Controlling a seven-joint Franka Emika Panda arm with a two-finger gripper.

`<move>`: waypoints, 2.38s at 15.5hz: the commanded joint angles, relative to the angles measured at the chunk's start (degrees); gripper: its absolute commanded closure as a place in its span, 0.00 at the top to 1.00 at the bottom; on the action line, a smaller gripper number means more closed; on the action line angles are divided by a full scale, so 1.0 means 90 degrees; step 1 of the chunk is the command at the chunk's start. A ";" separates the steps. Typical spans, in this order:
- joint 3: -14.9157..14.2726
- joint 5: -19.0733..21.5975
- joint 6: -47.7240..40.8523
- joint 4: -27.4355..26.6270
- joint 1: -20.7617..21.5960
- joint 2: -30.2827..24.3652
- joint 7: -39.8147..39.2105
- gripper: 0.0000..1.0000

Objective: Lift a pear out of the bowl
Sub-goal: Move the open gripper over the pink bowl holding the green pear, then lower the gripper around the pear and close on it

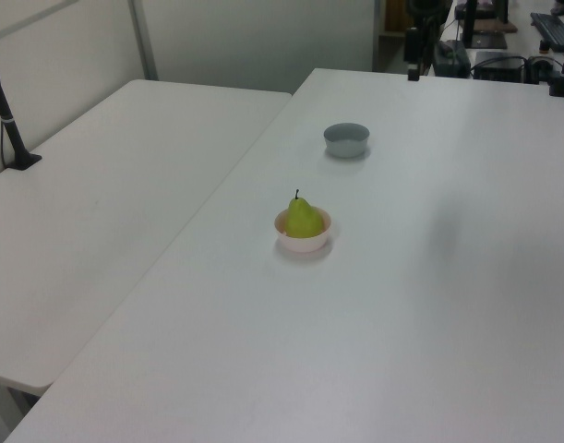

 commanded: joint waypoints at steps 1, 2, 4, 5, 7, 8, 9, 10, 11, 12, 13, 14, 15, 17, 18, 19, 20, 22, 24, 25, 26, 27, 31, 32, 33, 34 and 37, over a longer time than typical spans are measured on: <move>-0.0099 0.0188 0.0551 0.0026 0.0473 0.0090 0.0003 1.00; -0.0138 0.0197 0.0561 0.0103 0.0590 0.0158 0.0013 1.00; -0.0138 0.0324 0.0561 0.0454 0.0815 0.0401 0.0061 1.00; -0.0138 0.0392 0.0561 0.0533 0.0932 0.0500 0.0062 1.00; -0.0138 0.0451 0.0726 0.0573 0.1244 0.0705 0.0110 1.00; -0.0138 0.0500 0.0940 0.0573 0.1352 0.0735 0.0140 1.00; -0.0138 0.0587 0.1097 0.0573 0.1402 0.0754 0.0198 1.00; -0.0148 0.0685 0.1253 0.0573 0.1518 0.0822 0.0382 1.00; -0.0158 0.0686 0.1516 0.0640 0.1616 0.0910 0.0539 1.00; -0.0158 0.0686 0.1702 0.0738 0.1665 0.1027 0.0589 1.00; -0.0158 0.0686 0.1830 0.0758 0.1704 0.1163 0.0608 1.00; -0.0158 0.0686 0.1976 0.0826 0.1753 0.1261 0.0618 1.00; -0.0158 0.0686 0.2132 0.0846 0.1792 0.1388 0.0647 1.00; -0.0158 0.0686 0.2484 0.0895 0.1793 0.1564 0.0764 1.00; -0.0158 0.0676 0.2601 0.0895 0.1822 0.1700 0.0765 1.00; -0.0158 0.0657 0.2602 0.0895 0.1832 0.1779 0.0726 1.00; -0.0158 0.0647 0.2612 0.0895 0.1822 0.1886 0.0716 1.00; -0.0158 0.0618 0.2612 0.0895 0.1822 0.2072 0.0697 1.00; -0.0158 0.0520 0.2612 0.0837 0.1822 0.2170 0.0590 1.00; -0.0158 0.0510 0.2612 0.0817 0.1822 0.2267 0.0531 1.00; -0.0158 0.0500 0.2612 0.0817 0.1822 0.2413 0.0521 1.00; -0.0158 0.0500 0.2622 0.0836 0.1832 0.2540 0.0511 1.00; -0.0158 0.0500 0.3049 0.0856 0.1832 0.2882 0.0540 1.00; -0.0158 0.0481 0.3139 0.0866 0.1832 0.2970 0.0550 1.00; -0.0158 0.0432 0.3217 0.0866 0.1832 0.3068 0.0550 1.00; -0.0177 0.0364 0.3401 0.0875 0.1832 0.3175 0.0569 1.00; -0.0187 0.0354 0.3637 0.0875 0.1919 0.3303 0.0589 1.00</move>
